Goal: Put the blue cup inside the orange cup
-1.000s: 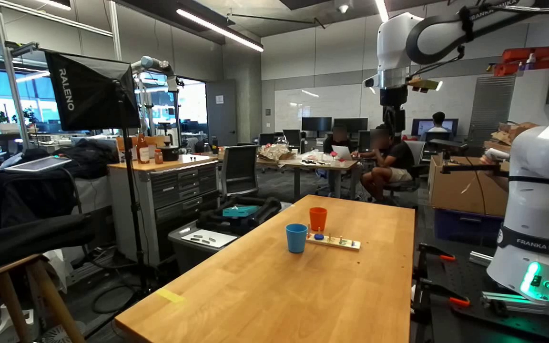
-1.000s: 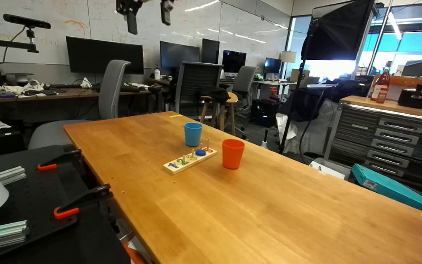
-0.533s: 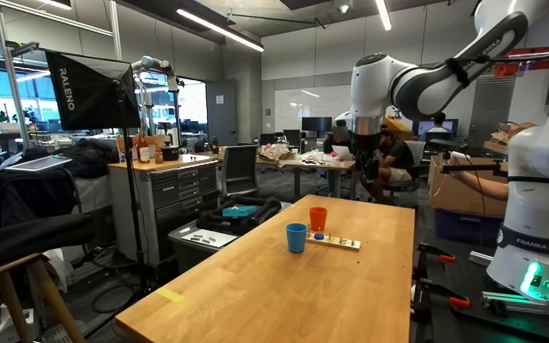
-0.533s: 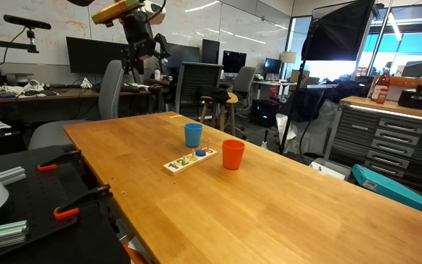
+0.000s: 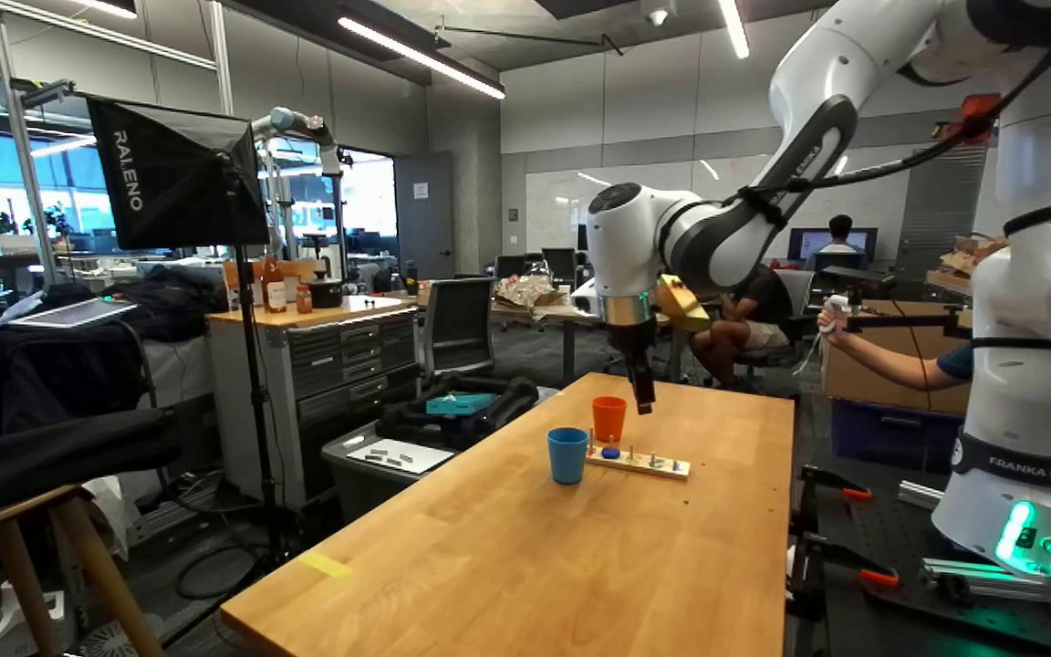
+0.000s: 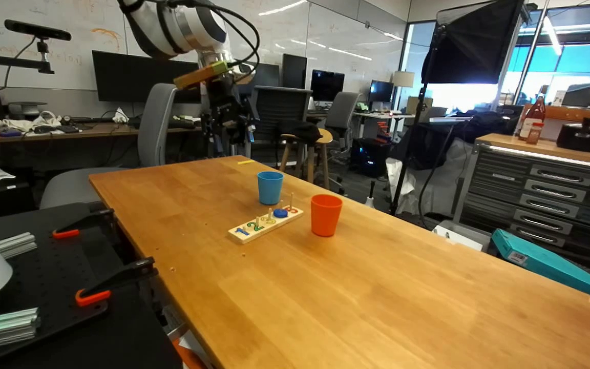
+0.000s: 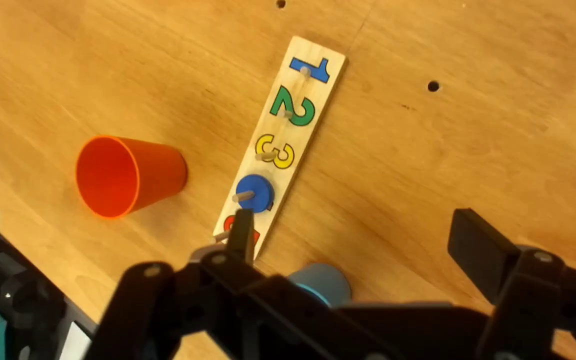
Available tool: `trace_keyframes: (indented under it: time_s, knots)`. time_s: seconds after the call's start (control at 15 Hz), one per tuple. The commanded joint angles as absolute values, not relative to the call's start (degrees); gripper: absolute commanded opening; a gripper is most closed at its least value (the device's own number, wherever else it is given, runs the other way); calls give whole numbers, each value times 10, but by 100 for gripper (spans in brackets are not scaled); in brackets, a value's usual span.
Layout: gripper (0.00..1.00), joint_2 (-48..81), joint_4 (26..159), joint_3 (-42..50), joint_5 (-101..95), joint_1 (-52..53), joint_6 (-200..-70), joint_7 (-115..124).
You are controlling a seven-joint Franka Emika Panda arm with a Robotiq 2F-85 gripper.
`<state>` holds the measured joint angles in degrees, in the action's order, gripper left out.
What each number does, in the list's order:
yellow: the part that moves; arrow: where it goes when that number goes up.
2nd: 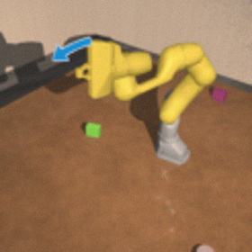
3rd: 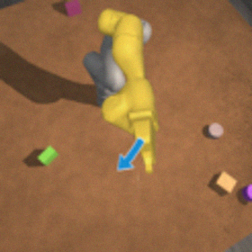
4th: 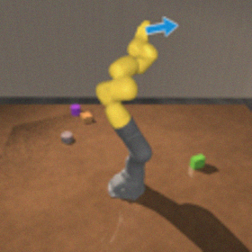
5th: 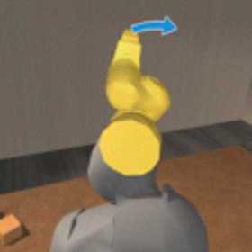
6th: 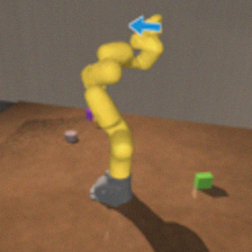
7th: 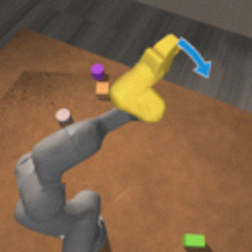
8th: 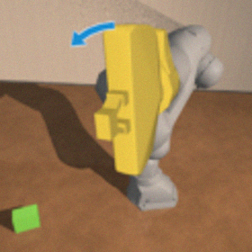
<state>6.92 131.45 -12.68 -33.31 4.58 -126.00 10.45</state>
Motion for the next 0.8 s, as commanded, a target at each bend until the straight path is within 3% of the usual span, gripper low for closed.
trace_keyframes:
  time_s: [0.0, 0.73]
  knots:
    - [100, 185, 1192, -97, -310, 71, -1239, 98]
    - [100, 351, 1003, -70, -205, 116, -1218, 57]
